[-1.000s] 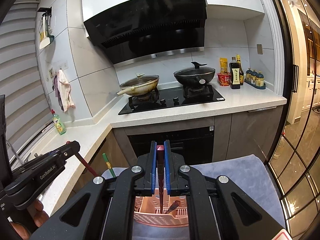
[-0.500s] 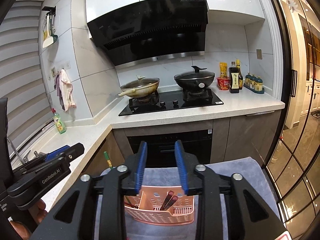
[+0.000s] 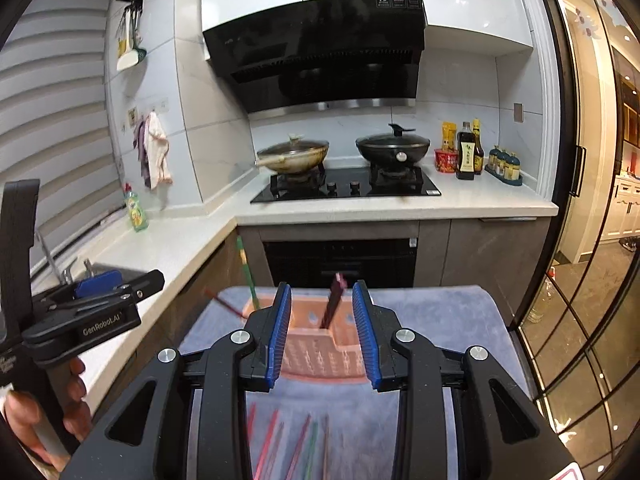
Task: Organize utensils
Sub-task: 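Open both tools to drop the chopsticks into the holder and withdraw, then grasp a red chopstick with the left tool while the right tool grasps the brown one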
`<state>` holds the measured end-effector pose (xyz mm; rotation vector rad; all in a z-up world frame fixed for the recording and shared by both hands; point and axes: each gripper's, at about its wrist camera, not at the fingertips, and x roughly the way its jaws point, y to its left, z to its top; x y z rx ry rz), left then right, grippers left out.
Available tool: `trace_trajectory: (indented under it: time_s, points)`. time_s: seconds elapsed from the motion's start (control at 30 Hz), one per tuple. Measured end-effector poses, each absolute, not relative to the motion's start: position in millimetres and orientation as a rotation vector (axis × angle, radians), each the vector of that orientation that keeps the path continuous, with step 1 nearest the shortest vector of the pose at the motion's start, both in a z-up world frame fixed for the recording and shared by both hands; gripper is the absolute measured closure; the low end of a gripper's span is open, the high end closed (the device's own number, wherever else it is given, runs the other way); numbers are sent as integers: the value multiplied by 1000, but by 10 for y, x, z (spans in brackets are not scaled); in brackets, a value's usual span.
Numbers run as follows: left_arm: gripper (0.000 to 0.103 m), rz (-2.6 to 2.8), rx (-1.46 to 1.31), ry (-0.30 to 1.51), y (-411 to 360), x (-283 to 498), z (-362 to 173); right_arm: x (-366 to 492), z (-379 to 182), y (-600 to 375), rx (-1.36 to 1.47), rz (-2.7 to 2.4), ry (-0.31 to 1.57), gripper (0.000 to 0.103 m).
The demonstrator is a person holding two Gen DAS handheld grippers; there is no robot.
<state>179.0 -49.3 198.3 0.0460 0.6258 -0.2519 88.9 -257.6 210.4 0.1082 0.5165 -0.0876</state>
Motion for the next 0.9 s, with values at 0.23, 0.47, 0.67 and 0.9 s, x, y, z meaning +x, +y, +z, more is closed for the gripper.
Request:
trace_trajectory:
  time_s: [0.23, 0.47, 0.67, 0.9]
  points:
    - [33, -241, 119, 758, -338, 1372, 1395, 354, 1544, -2595, 127, -100, 669, 72]
    - [33, -226, 128, 912, -194, 1035, 686, 48, 827, -2565, 163, -92, 852, 72]
    - [33, -213, 141, 1015, -179, 842, 262, -71, 270, -2437, 191, -77, 973, 75]
    - [33, -217, 143, 1097, -154, 685, -76, -19, -130, -2271, 176, -56, 1046, 88]
